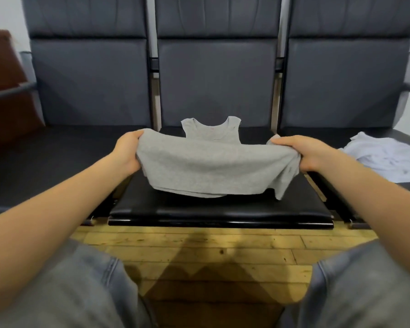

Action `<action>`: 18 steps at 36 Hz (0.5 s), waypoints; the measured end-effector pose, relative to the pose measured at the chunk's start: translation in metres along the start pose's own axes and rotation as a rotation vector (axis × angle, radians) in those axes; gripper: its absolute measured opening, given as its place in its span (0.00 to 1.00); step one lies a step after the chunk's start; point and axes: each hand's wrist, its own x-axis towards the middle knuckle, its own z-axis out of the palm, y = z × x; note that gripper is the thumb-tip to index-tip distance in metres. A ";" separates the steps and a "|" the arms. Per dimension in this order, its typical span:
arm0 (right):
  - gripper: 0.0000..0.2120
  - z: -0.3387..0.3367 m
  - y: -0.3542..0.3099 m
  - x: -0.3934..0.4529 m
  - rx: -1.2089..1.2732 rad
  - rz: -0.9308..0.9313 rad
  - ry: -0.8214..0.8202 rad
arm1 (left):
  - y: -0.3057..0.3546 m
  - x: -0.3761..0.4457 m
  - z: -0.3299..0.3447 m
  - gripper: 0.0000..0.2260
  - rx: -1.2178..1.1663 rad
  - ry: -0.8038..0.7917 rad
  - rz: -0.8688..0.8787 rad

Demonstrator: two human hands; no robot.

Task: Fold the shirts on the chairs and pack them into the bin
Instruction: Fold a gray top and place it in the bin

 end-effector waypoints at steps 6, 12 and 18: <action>0.05 -0.013 0.007 -0.009 -0.078 0.033 -0.107 | -0.011 -0.005 -0.023 0.09 0.272 -0.039 -0.138; 0.07 -0.020 0.044 -0.001 -1.135 0.104 0.154 | -0.042 -0.016 -0.038 0.09 1.439 -0.227 -0.117; 0.16 -0.022 0.050 0.002 -1.099 0.007 0.159 | -0.047 -0.007 -0.029 0.18 1.327 -0.097 -0.038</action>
